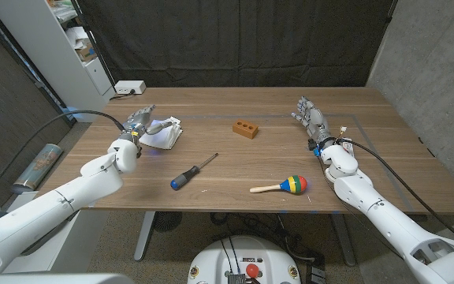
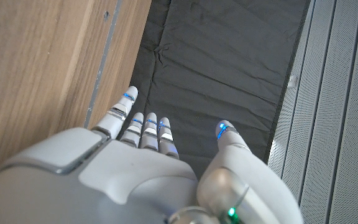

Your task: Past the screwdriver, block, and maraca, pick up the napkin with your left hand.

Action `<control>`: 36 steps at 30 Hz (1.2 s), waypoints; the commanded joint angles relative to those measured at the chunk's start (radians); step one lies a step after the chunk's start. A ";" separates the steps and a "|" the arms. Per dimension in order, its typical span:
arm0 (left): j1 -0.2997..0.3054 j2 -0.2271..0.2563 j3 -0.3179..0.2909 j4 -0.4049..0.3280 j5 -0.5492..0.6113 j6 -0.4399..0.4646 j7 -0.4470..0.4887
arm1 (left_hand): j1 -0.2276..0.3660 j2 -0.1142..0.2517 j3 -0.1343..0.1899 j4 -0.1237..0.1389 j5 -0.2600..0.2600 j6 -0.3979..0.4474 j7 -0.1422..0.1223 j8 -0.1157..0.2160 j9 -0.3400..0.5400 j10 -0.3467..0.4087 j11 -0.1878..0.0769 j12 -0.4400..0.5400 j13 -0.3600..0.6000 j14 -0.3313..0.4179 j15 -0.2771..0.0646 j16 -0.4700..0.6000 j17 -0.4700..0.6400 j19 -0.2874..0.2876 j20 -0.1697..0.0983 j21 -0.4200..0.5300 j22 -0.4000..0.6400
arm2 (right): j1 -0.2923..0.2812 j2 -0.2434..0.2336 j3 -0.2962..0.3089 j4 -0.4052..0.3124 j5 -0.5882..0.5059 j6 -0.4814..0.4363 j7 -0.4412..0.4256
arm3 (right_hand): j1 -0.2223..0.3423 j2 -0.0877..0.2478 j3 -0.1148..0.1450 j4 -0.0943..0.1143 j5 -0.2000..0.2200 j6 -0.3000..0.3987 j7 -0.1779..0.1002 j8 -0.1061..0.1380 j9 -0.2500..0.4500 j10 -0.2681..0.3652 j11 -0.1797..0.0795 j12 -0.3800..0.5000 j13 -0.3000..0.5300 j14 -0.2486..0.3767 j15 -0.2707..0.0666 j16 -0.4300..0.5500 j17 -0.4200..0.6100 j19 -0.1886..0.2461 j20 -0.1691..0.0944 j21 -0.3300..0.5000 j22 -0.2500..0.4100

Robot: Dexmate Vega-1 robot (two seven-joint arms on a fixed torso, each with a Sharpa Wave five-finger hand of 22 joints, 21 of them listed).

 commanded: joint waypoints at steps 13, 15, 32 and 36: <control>-0.032 -0.031 0.036 0.055 -0.003 0.002 -0.018 | 0.018 -0.005 0.001 -0.011 0.010 0.006 -0.009 0.011 0.002 -0.011 -0.003 0.002 0.006 0.002 0.008 0.004 0.003 0.010 0.003 -0.003 0.004 | 0.022 0.014 -0.013 0.032 -0.007 0.000 0.010 | 0.003 0.012 0.002 -0.006 0.007 0.012 0.001 0.003 0.002 0.009 0.004 0.002 0.000 0.009 -0.003 0.004 0.000 0.003 0.003 0.002 0.005; -0.032 -0.032 0.040 0.053 0.000 0.016 -0.018 | 0.019 -0.006 0.001 -0.011 0.010 0.006 -0.009 0.011 0.002 -0.010 -0.002 0.003 0.006 0.003 0.009 0.004 0.003 0.011 0.003 -0.003 0.004 | 0.022 0.015 -0.014 0.031 -0.005 -0.005 0.008 | 0.003 0.012 0.002 -0.007 0.007 0.012 0.000 0.003 0.002 0.009 0.005 0.002 0.000 0.008 -0.003 0.004 0.000 0.003 0.004 0.002 0.005; -0.055 -0.053 0.070 0.096 -0.016 -0.007 -0.034 | 0.023 -0.010 -0.002 -0.011 0.013 0.008 -0.009 0.011 0.002 -0.017 0.003 0.002 0.007 0.002 0.016 0.004 0.003 0.018 0.004 -0.003 0.005 | 0.033 0.020 -0.020 0.045 -0.002 -0.015 0.016 | 0.002 0.013 0.001 -0.008 0.007 0.012 -0.001 0.002 0.002 0.011 0.005 0.001 0.000 0.009 -0.003 0.004 0.000 0.003 0.005 0.002 0.005; -0.063 -0.061 0.078 0.098 -0.012 -0.001 -0.035 | 0.024 -0.011 -0.003 -0.011 0.014 0.007 -0.009 0.010 0.002 -0.018 0.002 0.003 0.007 0.002 0.017 0.004 0.003 0.020 0.004 -0.003 0.005 | 0.032 0.018 -0.019 0.049 -0.003 -0.008 0.021 | 0.002 0.013 0.001 -0.009 0.007 0.012 -0.002 0.002 0.002 0.012 0.005 0.002 0.000 0.011 -0.003 0.005 -0.001 0.004 0.004 0.002 0.005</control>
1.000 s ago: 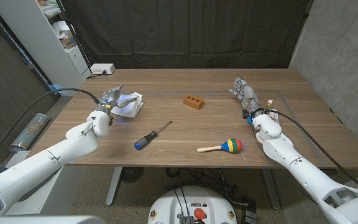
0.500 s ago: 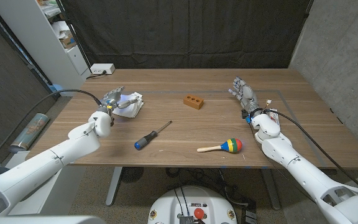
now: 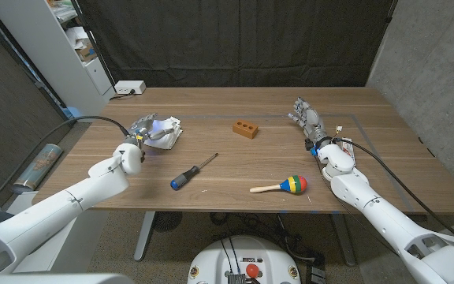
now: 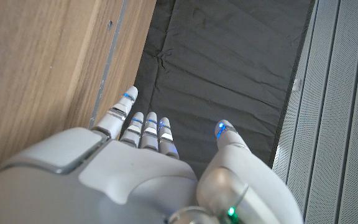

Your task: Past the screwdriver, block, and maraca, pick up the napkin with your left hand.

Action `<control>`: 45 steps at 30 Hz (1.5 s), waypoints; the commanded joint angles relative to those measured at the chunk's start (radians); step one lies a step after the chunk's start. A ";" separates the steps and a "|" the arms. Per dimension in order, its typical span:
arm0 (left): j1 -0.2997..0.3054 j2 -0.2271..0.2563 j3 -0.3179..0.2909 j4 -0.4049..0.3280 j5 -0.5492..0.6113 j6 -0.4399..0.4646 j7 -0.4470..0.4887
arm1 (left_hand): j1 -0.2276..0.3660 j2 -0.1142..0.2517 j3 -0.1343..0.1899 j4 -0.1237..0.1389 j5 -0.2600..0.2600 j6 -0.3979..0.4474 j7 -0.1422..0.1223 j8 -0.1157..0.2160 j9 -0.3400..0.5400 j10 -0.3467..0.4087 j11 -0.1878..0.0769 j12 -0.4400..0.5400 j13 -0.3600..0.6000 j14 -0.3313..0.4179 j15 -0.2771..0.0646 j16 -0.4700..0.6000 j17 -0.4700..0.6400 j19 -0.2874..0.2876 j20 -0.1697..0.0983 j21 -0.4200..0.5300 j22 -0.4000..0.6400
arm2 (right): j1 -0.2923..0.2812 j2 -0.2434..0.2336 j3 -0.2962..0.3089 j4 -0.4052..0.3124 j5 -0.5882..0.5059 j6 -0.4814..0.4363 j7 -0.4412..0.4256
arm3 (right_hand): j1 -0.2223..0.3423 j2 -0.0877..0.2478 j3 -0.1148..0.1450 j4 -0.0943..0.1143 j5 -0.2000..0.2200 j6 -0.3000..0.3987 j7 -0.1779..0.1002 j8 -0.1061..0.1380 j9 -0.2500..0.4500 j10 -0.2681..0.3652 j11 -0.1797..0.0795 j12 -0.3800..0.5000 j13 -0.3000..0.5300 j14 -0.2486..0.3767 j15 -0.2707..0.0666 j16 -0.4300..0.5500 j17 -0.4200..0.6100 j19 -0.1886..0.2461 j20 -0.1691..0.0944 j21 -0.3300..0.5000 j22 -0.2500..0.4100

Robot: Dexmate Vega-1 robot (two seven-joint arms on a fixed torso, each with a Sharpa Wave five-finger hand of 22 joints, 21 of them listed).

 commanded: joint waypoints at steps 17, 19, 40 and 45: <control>-0.027 -0.059 0.043 0.076 -0.028 -0.044 -0.001 | 0.019 -0.003 0.000 -0.007 0.008 0.003 -0.005 0.003 0.003 -0.010 0.001 0.004 0.003 -0.003 0.012 0.004 0.004 0.016 0.003 -0.004 0.006 | 0.003 -0.007 -0.002 0.003 0.003 -0.009 0.008 | 0.002 0.003 0.004 -0.008 0.008 0.011 0.004 0.002 0.002 0.008 0.000 0.002 0.000 0.010 -0.001 0.005 -0.002 0.006 0.003 0.003 0.005; -0.027 -0.058 0.044 0.079 -0.031 -0.048 -0.004 | 0.019 -0.003 0.000 -0.007 0.009 0.003 -0.005 0.003 0.003 -0.011 0.001 0.004 0.003 -0.002 0.010 0.005 0.004 0.016 0.003 -0.004 0.006 | 0.002 -0.007 0.000 -0.001 0.006 -0.015 0.004 | 0.002 0.004 0.003 -0.008 0.008 0.011 0.004 0.002 0.002 0.010 0.001 0.002 0.000 0.010 -0.001 0.004 -0.002 0.006 0.003 0.003 0.005; -0.020 -0.072 0.060 0.072 -0.041 0.007 0.004 | 0.029 -0.003 0.000 -0.008 0.012 0.011 -0.009 0.006 0.003 -0.007 0.001 0.007 0.003 0.008 0.013 0.008 0.004 0.026 0.002 -0.003 0.006 | 0.007 0.001 0.001 0.043 0.022 -0.001 0.036 | 0.002 0.005 0.003 -0.011 0.008 0.010 0.003 0.002 0.003 0.011 0.000 0.002 0.001 0.011 0.000 0.004 -0.003 0.006 0.005 0.002 0.005; -0.019 -0.081 0.057 0.069 -0.058 0.023 0.001 | 0.039 0.001 0.003 -0.011 0.014 0.010 -0.009 0.006 0.003 -0.006 0.002 0.009 0.004 0.014 0.014 0.010 0.004 0.033 0.002 -0.001 0.006 | 0.007 0.004 0.000 0.048 0.025 0.001 0.039 | 0.001 0.005 0.003 -0.011 0.008 0.011 0.002 0.002 0.003 0.010 -0.001 0.001 0.001 0.011 -0.001 0.004 -0.003 0.005 0.006 0.002 0.005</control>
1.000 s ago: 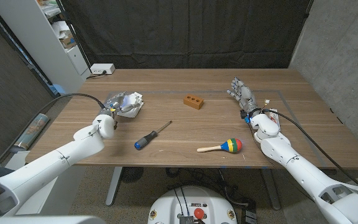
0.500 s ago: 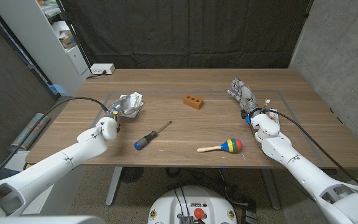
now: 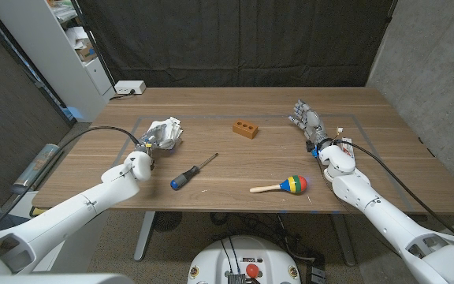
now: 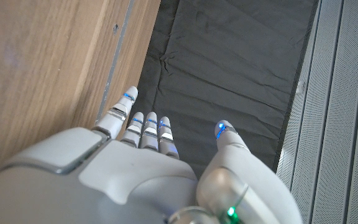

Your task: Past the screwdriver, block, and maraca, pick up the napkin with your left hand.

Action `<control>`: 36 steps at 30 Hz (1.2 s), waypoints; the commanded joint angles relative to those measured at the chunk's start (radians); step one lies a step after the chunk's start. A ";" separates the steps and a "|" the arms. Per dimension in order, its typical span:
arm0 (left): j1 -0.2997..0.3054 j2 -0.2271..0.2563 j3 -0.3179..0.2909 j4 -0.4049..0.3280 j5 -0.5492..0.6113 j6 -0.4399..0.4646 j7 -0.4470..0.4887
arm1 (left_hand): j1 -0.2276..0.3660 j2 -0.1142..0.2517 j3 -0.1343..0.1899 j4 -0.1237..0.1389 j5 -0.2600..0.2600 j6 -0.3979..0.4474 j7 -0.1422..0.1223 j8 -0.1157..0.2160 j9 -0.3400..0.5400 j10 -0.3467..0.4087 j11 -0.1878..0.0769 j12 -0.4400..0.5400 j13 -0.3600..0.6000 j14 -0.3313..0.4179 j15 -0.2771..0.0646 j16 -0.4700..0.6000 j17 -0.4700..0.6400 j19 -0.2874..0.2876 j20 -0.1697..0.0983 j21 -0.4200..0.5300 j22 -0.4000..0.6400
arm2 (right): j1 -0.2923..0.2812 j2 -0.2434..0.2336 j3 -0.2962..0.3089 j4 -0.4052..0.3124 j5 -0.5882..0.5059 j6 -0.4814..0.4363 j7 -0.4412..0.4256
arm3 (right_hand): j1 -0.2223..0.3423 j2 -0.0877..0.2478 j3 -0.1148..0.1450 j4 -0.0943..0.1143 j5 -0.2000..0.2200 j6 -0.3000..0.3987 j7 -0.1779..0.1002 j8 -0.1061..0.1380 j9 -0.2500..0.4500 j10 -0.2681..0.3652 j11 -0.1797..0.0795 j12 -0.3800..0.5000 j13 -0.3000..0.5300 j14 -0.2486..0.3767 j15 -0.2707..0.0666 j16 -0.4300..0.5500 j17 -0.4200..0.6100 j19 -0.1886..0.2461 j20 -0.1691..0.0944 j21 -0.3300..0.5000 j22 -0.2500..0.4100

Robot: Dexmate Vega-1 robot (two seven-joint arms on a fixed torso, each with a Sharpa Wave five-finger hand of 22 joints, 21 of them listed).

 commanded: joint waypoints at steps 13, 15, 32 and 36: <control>-0.011 -0.009 0.013 -0.032 -0.047 0.101 -0.028 | 0.175 0.059 0.062 -0.030 -0.036 0.026 -0.017 0.019 0.005 0.012 0.006 0.018 0.006 0.094 0.028 0.025 0.004 0.254 0.002 0.073 0.012 | 0.010 0.016 -0.002 0.039 0.012 0.018 0.024 | 0.000 0.006 0.000 -0.005 0.004 0.006 -0.004 0.001 0.003 0.012 -0.002 0.001 0.001 0.014 0.001 0.006 0.002 0.004 0.008 0.001 0.005; -0.013 -0.013 0.015 -0.032 -0.049 0.104 -0.027 | 0.221 0.064 0.076 -0.035 -0.048 0.039 -0.016 0.023 0.006 0.031 -0.001 0.026 0.008 0.123 0.020 0.030 0.005 0.311 0.002 0.087 0.010 | 0.012 0.017 -0.002 0.042 0.012 0.019 0.027 | 0.000 0.006 0.000 -0.005 0.004 0.006 -0.004 0.001 0.003 0.012 -0.003 0.001 0.001 0.014 0.001 0.006 0.002 0.004 0.008 0.001 0.005; -0.019 -0.061 0.022 -0.025 -0.054 0.134 0.044 | 0.788 0.196 0.214 -0.049 -0.055 0.290 -0.001 0.087 0.036 0.242 -0.032 0.122 0.055 0.379 -0.045 0.136 0.091 0.738 -0.002 0.206 0.011 | 0.024 0.024 0.001 0.067 0.021 0.030 0.044 | -0.002 0.007 -0.001 -0.006 0.005 0.007 -0.005 0.001 0.003 0.014 -0.003 0.001 0.001 0.013 0.002 0.005 0.002 0.003 0.009 0.001 0.005; -0.006 -0.084 0.010 -0.021 -0.050 0.138 0.103 | 0.890 0.205 0.212 -0.047 -0.028 0.374 0.009 0.119 0.057 0.302 -0.034 0.166 0.088 0.451 -0.076 0.207 0.163 0.809 -0.018 0.249 0.014 | 0.026 0.025 0.002 0.069 0.023 0.031 0.047 | -0.002 0.007 -0.001 -0.007 0.005 0.007 -0.006 0.002 0.003 0.013 -0.002 0.001 0.001 0.014 0.003 0.005 0.002 0.003 0.009 0.001 0.005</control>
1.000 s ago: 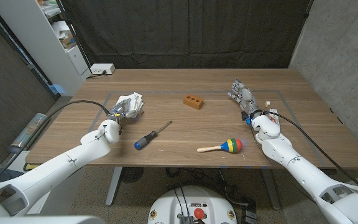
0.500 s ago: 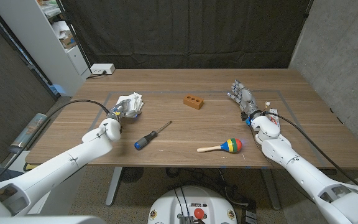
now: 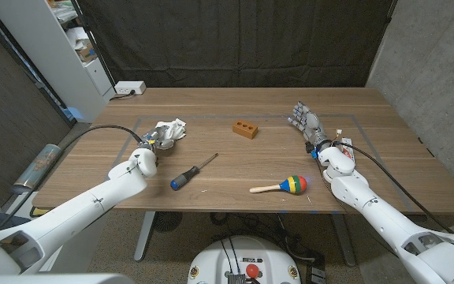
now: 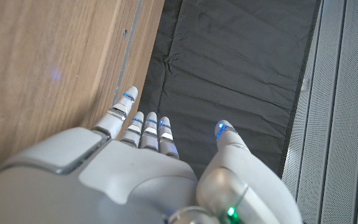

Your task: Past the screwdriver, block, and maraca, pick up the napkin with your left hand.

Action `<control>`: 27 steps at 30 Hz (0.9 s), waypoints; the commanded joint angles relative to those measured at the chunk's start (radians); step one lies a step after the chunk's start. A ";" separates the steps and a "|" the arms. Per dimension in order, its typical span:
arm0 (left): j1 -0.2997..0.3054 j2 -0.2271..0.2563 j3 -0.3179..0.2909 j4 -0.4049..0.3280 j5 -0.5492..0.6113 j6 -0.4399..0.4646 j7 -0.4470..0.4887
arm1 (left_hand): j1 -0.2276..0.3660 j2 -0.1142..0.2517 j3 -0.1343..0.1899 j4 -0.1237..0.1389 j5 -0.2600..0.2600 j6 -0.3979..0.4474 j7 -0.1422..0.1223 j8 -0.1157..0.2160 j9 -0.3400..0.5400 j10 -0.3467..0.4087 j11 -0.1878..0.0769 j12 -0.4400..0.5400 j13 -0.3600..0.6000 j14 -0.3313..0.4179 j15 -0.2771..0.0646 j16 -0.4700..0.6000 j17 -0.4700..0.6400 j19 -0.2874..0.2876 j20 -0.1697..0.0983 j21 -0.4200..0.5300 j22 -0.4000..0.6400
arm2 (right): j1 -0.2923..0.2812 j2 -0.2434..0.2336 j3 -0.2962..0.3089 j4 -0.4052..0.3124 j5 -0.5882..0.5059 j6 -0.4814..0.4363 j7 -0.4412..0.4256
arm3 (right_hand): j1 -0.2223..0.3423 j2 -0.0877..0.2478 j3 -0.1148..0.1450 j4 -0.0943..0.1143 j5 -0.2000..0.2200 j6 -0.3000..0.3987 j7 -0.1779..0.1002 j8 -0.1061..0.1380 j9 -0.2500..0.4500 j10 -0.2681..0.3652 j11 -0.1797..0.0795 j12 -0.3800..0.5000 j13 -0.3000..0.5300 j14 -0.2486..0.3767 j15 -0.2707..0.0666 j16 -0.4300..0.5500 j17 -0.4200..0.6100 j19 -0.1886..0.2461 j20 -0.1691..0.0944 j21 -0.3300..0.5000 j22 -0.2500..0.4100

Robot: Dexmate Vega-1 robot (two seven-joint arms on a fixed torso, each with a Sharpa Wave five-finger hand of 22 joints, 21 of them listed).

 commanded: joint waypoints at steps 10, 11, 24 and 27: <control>0.037 -0.061 -0.046 -0.023 -0.011 0.037 0.186 | 0.240 -0.017 0.034 -0.009 0.112 0.336 0.082 0.157 0.120 0.231 -0.034 0.174 0.153 0.397 -0.092 0.239 0.328 0.758 -0.107 0.273 0.044 | 0.010 0.000 0.007 0.015 0.010 0.008 0.019 | -0.002 0.008 0.003 -0.003 0.005 0.009 -0.006 0.002 0.003 0.010 0.003 0.002 0.001 0.008 0.004 0.006 0.002 0.007 0.006 0.001 0.005; 0.035 -0.063 -0.043 -0.026 -0.006 0.052 0.190 | 0.245 -0.021 0.030 -0.008 0.119 0.357 0.080 0.171 0.134 0.242 -0.032 0.178 0.166 0.420 -0.102 0.257 0.350 0.767 -0.120 0.294 0.042 | 0.011 0.000 0.008 0.015 0.010 0.009 0.020 | -0.002 0.008 0.003 -0.003 0.005 0.009 -0.006 0.002 0.003 0.010 0.003 0.002 0.001 0.008 0.003 0.006 0.002 0.007 0.006 0.001 0.005; 0.038 -0.040 -0.053 -0.067 -0.014 0.093 0.187 | 0.245 -0.026 0.026 0.003 0.141 0.376 0.086 0.196 0.177 0.250 -0.039 0.175 0.207 0.429 -0.106 0.280 0.403 0.763 -0.145 0.348 0.036 | 0.016 0.003 0.007 0.023 0.010 0.016 0.028 | -0.003 0.008 0.002 -0.004 0.005 0.009 -0.006 0.002 0.003 0.011 0.003 0.002 0.001 0.008 0.004 0.005 0.002 0.007 0.005 0.001 0.005; 0.041 -0.035 -0.058 -0.076 -0.015 0.096 0.191 | 0.239 -0.026 0.025 0.006 0.143 0.375 0.083 0.197 0.182 0.250 -0.037 0.174 0.212 0.429 -0.106 0.280 0.409 0.761 -0.143 0.355 0.035 | 0.016 0.003 0.007 0.021 0.010 0.015 0.027 | -0.003 0.008 0.002 -0.005 0.005 0.009 -0.005 0.002 0.003 0.010 0.003 0.001 0.001 0.009 0.004 0.006 0.002 0.007 0.006 0.002 0.005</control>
